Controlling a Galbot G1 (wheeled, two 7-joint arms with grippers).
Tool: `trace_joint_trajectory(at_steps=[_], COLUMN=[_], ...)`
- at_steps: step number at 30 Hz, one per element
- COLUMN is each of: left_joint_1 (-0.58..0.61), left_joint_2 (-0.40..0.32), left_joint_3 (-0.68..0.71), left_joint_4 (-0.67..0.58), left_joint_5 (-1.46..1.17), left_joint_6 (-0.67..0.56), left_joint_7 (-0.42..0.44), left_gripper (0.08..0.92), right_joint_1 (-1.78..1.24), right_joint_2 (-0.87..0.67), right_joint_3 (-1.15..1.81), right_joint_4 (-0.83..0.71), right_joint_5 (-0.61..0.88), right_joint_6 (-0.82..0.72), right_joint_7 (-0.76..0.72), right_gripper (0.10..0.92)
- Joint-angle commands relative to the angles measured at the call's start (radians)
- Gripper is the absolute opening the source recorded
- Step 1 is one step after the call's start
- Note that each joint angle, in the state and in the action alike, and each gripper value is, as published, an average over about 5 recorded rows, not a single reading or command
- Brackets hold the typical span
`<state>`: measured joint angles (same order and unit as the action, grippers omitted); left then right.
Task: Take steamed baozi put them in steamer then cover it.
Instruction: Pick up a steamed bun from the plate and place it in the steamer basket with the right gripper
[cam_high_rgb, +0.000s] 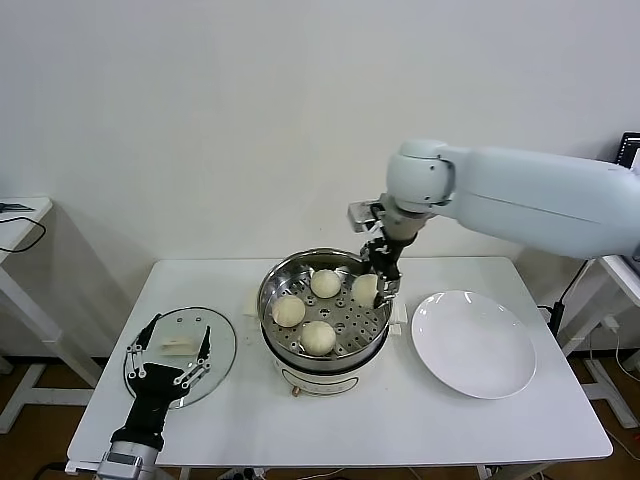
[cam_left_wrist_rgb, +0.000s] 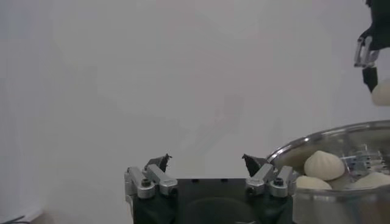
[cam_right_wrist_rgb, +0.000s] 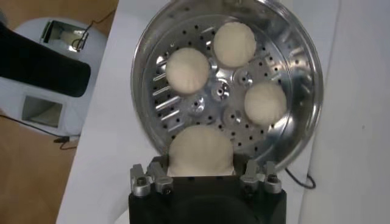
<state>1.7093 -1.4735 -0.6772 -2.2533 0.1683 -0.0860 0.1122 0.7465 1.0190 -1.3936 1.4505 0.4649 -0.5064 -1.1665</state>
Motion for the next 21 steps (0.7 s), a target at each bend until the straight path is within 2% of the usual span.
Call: trace_joint_trajectory(at_steps=[1,21], left_joint_1=[-0.007,-0.025], left_joint_2=[0.001,0.003], left_joint_3=[-0.004,-0.005], left_joint_4=[0.007,0.024], left_joint_5=[-0.004,-0.012], left_joint_6=[0.002,0.007], left_joint_7=[0.001,0.003], left_gripper=[0.823,0.823], right_joint_1=[-0.115,-0.207], right_joint_2=[0.1,0.126], right_joint_3=[0.028,0.058], right_joint_4=[-0.137,-0.186], right_joint_5=[-0.079,-0.14], right_joint_6=[-0.008,-0.002], right_joint_7=[0.001,-0.003], right_gripper=[0.687,0.687])
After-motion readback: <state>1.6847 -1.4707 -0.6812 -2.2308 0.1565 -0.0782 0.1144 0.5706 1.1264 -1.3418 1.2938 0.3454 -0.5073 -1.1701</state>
